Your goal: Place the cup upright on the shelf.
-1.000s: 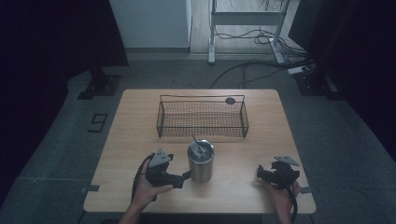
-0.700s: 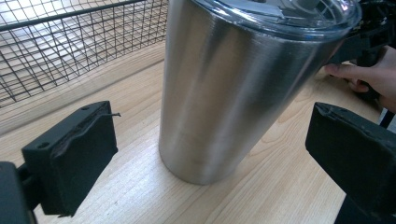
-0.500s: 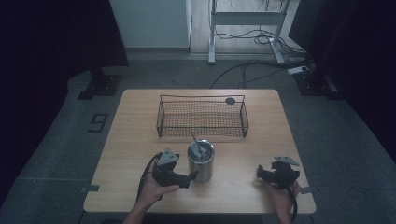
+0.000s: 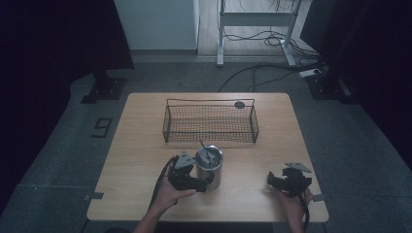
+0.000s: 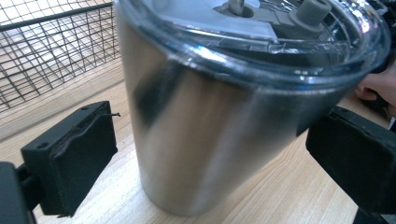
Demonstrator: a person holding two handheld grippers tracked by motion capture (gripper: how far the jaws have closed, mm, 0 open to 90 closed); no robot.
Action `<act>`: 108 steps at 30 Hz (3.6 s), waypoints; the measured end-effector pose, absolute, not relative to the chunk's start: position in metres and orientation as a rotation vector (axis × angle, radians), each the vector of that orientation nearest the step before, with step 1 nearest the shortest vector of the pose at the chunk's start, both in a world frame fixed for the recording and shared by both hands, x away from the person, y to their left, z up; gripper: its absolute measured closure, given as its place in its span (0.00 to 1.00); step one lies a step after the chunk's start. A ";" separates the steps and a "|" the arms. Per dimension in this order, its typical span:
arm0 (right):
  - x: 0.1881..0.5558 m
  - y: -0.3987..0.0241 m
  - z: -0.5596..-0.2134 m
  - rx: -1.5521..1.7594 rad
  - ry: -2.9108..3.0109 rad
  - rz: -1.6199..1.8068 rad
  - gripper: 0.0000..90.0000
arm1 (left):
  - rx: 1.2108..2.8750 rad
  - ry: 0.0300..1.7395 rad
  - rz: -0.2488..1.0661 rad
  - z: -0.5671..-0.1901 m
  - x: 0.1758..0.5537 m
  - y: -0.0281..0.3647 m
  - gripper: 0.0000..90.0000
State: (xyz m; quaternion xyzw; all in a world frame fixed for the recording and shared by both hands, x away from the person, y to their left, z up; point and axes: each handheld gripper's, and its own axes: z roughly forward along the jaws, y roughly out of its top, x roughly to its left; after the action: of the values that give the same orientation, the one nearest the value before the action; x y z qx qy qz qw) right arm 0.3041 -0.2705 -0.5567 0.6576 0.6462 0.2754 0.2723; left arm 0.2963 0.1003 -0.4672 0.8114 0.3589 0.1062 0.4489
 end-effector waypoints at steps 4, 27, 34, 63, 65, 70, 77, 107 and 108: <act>0.304 -0.270 -0.557 1.770 1.739 0.741 0.00 | 2.017 0.890 0.266 -0.469 0.299 0.095 0.02; 0.304 -0.271 -0.557 1.770 1.740 0.742 0.00 | 2.015 0.863 0.412 -0.483 0.311 0.064 0.03; 0.304 -0.270 -0.557 1.771 1.740 0.742 0.00 | 2.026 0.824 0.407 -0.483 0.309 0.066 0.04; 0.306 -0.271 -0.557 1.767 1.742 0.743 0.00 | 1.955 0.881 0.402 -0.438 0.326 0.083 0.05; 0.306 -0.271 -0.557 1.767 1.742 0.743 0.00 | 1.949 0.881 0.418 -0.433 0.327 0.084 0.05; 0.307 -0.271 -0.557 1.768 1.741 0.743 0.00 | 1.947 0.870 0.419 -0.427 0.328 0.086 0.05; 0.307 -0.271 -0.557 1.769 1.739 0.742 0.00 | 1.956 0.858 0.427 -0.422 0.332 0.087 0.05; 0.309 -0.272 -0.557 1.775 1.734 0.736 0.00 | 1.904 0.881 0.441 -0.387 0.356 0.094 0.05; 0.309 -0.272 -0.557 1.775 1.734 0.735 0.00 | 1.903 0.882 0.443 -0.387 0.357 0.094 0.05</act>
State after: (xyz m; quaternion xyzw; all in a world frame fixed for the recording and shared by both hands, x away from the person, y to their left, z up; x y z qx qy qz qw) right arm 0.3087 -0.2723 -0.5566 0.6597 0.6445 0.2734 0.2734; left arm 0.3570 0.0937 -0.3867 0.7796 0.3614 0.1815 0.4782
